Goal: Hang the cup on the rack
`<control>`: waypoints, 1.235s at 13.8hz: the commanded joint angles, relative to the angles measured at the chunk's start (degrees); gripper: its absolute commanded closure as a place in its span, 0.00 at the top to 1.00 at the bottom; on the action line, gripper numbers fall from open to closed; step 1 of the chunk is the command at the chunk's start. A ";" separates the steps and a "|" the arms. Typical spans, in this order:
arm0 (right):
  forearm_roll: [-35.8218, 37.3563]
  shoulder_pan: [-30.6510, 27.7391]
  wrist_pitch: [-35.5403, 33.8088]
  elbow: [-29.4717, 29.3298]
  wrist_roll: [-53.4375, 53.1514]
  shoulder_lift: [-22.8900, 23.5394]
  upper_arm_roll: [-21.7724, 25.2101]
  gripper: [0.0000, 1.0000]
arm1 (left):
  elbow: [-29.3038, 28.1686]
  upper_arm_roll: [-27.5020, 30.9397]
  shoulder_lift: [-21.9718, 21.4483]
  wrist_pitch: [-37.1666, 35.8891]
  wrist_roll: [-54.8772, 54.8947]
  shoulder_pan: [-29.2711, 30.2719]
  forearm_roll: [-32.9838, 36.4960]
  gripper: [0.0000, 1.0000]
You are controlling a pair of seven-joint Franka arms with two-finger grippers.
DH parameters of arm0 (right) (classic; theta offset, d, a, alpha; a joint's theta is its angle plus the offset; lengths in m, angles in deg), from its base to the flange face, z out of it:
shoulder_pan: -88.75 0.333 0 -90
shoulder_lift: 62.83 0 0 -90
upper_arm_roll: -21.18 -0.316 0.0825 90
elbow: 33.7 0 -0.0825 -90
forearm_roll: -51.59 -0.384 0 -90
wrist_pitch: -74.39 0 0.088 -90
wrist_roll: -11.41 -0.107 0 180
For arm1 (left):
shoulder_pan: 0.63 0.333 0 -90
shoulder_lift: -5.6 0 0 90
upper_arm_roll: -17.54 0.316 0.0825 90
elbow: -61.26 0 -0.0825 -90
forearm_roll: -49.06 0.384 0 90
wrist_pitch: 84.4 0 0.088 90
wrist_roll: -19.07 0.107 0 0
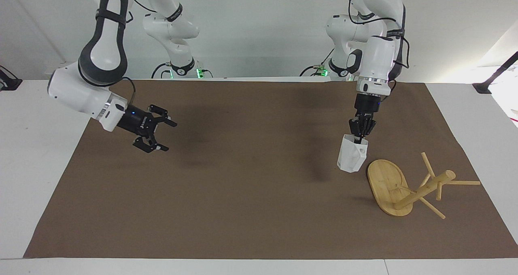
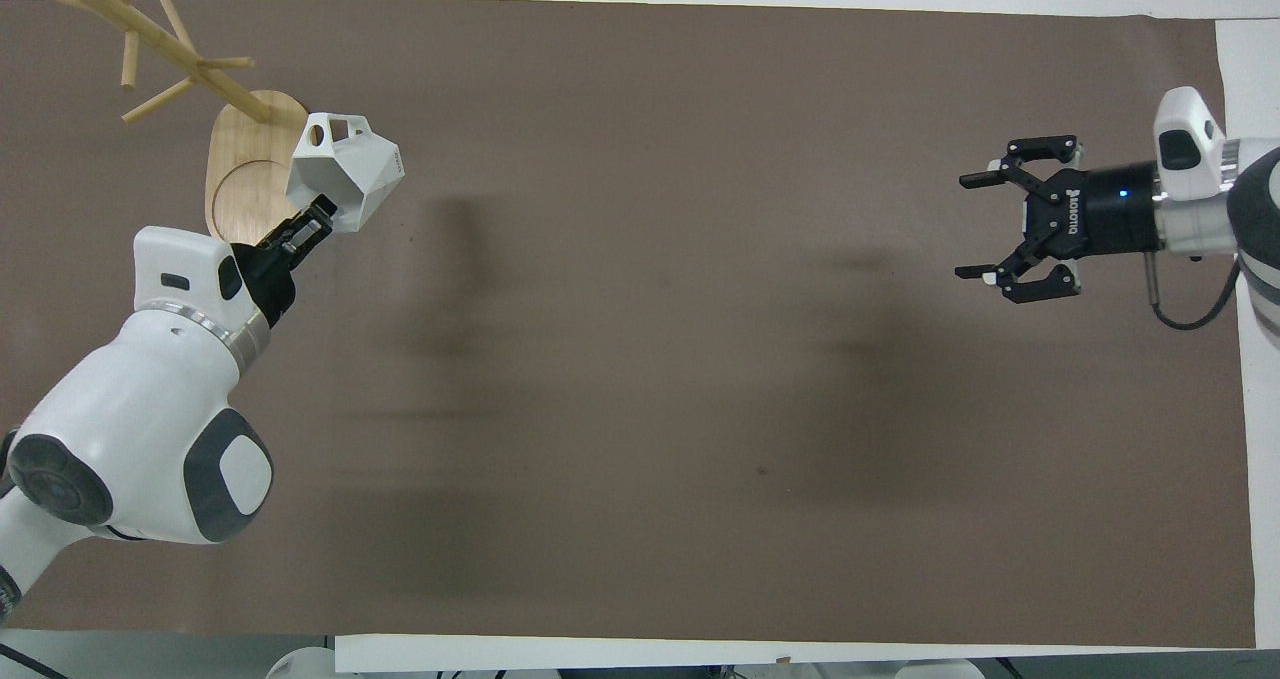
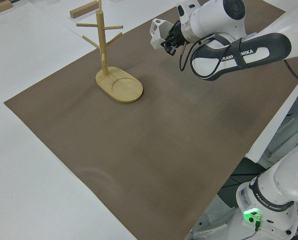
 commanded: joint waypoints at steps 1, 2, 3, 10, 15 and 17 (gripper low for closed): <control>9.75 -1.65 -3.27 -6.59 -10.82 0.34 -0.82 1.00 | 3.28 0.04 5.73 6.49 -1.19 1.45 -0.98 0.00; 12.56 -1.65 -4.58 -8.00 -13.46 0.08 -0.74 1.00 | 5.04 -0.13 7.31 6.50 -1.37 2.16 -0.98 0.00; 15.37 -1.48 -5.29 -9.58 -16.45 -0.18 -0.65 1.00 | 7.14 -0.13 8.54 6.24 -1.55 2.86 -0.98 0.00; 37.35 -0.33 -23.19 -28.38 -51.07 -0.53 -1.35 1.00 | 15.77 -0.40 14.44 0.53 -3.65 7.70 -1.68 0.00; 42.10 2.47 -32.19 -25.26 -86.99 -6.85 -1.62 1.00 | 16.84 -0.40 14.18 -5.00 -3.66 7.44 -7.56 0.00; 42.91 2.57 -34.56 -24.80 -94.94 -8.09 -1.62 1.00 | 16.66 -0.40 14.00 -5.63 -3.74 7.44 -9.93 0.00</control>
